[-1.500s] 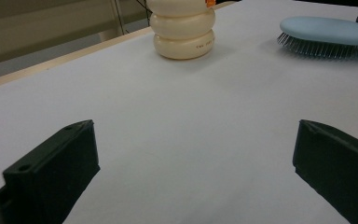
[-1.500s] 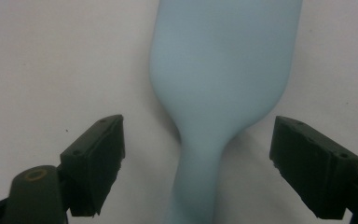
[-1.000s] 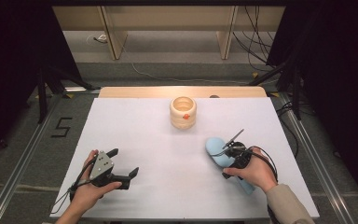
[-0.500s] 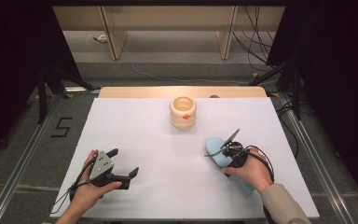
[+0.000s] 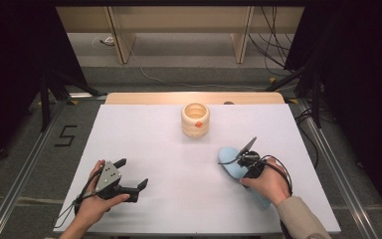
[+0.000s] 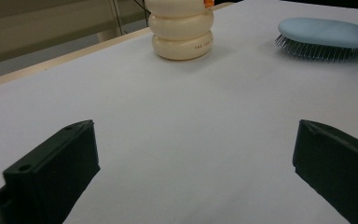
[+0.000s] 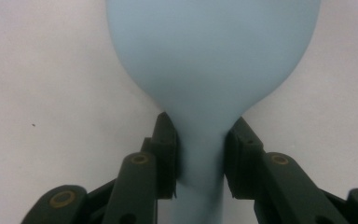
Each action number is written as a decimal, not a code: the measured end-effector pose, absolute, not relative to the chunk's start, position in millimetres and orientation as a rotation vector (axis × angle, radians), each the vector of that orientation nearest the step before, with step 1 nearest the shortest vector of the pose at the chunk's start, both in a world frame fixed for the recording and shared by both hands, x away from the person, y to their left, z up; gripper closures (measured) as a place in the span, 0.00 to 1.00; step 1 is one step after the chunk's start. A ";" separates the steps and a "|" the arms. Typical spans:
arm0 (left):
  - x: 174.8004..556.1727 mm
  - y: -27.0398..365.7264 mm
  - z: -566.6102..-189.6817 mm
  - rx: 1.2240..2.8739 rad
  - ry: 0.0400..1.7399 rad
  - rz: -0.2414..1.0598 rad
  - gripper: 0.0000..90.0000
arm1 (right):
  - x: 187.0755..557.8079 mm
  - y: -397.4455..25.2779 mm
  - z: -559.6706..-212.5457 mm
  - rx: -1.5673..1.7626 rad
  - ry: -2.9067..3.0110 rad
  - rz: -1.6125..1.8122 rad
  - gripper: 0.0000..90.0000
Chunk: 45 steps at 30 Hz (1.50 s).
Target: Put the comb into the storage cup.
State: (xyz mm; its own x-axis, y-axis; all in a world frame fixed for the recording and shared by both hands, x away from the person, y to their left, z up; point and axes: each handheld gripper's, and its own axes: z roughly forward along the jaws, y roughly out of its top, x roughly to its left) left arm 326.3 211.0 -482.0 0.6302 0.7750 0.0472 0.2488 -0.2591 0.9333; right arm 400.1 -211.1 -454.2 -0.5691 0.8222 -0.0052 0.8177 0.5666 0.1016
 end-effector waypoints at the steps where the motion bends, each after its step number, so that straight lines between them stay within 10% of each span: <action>1: 326.3 210.9 -482.0 1.808 0.825 0.630 0.00 | 400.1 -211.1 -454.2 1.432 2.734 0.136 0.77; 45: 326.4 211.5 -481.5 1.804 0.826 0.630 0.00 | 397.0 -213.1 -448.2 1.426 2.730 0.174 0.78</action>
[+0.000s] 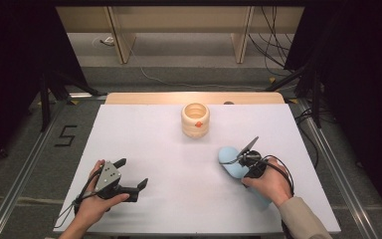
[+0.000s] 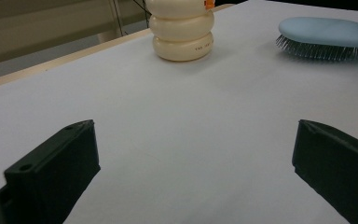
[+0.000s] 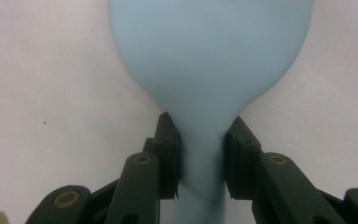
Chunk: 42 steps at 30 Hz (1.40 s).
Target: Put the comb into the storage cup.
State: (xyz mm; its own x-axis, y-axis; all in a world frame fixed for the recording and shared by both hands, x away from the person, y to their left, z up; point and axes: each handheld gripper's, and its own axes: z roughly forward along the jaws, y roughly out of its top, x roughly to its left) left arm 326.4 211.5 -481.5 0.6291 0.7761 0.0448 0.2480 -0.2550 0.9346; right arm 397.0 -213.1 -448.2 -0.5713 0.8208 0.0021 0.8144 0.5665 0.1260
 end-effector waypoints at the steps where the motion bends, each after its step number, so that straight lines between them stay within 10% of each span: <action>1: 326.3 211.5 -481.5 1.804 0.826 0.631 0.00 | 396.9 -213.6 -446.5 1.429 2.726 0.179 0.78; 42: 326.5 211.8 -481.4 1.801 0.830 0.628 0.00 | 393.3 -211.3 -429.8 1.418 2.624 0.391 0.78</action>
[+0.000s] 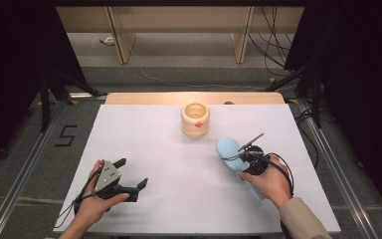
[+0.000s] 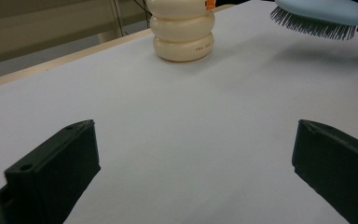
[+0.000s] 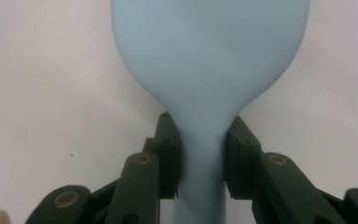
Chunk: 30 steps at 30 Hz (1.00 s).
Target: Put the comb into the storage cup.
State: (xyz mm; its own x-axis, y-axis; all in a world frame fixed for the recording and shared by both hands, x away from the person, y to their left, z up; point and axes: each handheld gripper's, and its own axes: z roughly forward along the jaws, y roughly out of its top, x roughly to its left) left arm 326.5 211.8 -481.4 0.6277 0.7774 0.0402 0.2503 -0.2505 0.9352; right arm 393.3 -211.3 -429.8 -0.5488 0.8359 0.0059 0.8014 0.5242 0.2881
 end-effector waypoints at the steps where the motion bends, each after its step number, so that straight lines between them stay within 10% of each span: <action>1: 326.5 211.8 -481.4 1.801 0.830 0.628 0.00 | 393.3 -211.7 -429.8 1.403 2.623 0.401 0.78; 30: 326.9 212.2 -481.3 1.800 0.830 0.630 0.00 | 390.5 -203.0 -421.8 1.347 2.527 0.582 0.78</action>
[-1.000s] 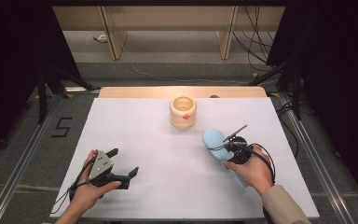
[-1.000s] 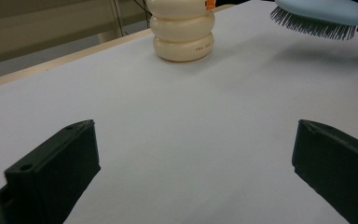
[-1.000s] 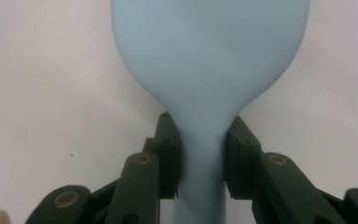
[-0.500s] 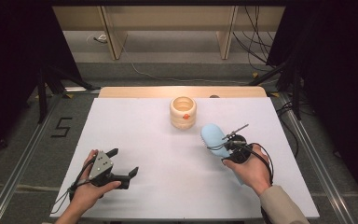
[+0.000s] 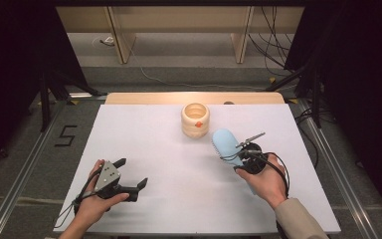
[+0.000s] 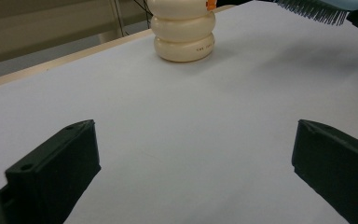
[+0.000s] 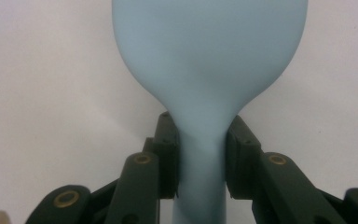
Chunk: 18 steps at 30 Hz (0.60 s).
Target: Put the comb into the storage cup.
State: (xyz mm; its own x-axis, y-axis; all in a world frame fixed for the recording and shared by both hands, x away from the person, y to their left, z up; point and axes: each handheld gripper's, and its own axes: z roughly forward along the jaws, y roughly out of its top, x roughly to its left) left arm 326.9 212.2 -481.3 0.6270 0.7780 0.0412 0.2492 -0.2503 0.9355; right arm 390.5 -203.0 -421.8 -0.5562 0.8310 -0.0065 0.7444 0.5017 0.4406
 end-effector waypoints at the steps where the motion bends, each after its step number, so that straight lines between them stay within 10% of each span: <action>1: 326.9 212.2 -481.3 1.800 0.830 0.629 0.00 | 390.2 -202.5 -421.1 1.352 2.521 0.589 0.78; 18: 327.2 212.2 -481.4 1.797 0.834 0.632 0.01 | 389.1 -196.1 -417.2 1.323 2.459 0.708 0.78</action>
